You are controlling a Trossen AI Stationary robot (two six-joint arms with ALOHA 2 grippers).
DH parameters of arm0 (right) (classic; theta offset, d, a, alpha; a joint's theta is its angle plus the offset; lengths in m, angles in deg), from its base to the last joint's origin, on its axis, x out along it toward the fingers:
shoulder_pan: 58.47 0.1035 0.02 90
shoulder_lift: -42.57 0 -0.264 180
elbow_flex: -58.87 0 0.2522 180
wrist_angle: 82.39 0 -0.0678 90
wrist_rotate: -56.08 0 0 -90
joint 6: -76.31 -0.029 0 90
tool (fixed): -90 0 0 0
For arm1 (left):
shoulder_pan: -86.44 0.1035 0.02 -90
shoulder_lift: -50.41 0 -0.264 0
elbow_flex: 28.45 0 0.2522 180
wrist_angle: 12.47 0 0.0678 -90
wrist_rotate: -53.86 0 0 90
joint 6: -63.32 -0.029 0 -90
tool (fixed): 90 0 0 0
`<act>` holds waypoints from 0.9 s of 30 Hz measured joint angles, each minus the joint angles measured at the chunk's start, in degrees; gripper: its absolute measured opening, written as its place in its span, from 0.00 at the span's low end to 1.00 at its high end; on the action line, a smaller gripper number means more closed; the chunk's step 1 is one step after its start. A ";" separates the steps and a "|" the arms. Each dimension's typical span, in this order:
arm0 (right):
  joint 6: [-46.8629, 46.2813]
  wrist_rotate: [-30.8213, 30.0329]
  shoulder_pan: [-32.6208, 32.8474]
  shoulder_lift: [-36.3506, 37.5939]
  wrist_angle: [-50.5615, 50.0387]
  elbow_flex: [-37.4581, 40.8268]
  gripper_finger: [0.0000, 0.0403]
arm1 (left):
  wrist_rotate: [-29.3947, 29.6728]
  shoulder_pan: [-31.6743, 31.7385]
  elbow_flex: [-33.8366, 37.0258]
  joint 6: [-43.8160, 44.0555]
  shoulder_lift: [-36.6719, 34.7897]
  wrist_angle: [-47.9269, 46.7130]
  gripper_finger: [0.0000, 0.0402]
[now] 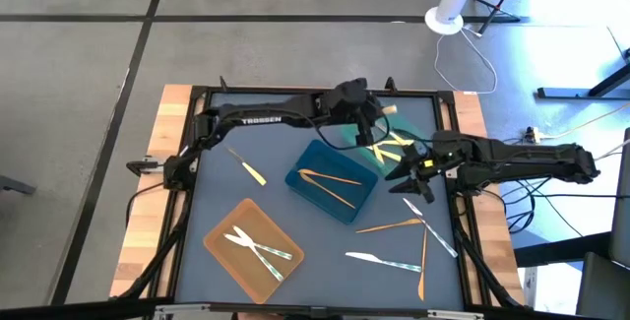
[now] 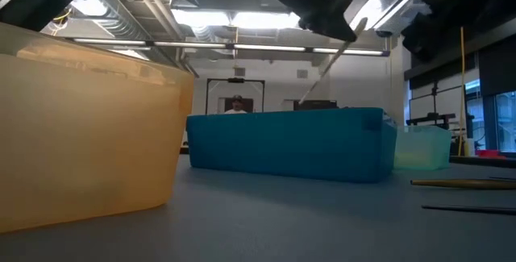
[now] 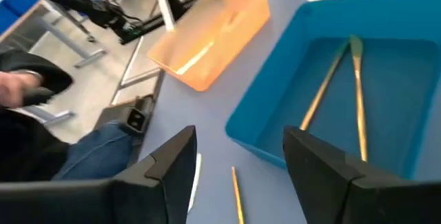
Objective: Sort silverware by color (type)
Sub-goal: Put the right yellow knife into the light blue bin
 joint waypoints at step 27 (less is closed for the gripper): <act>1.88 -0.73 -0.02 5.92 8.10 0.00 0.51 | -6.84 2.66 19.21 -0.25 0.00 18.77 0.16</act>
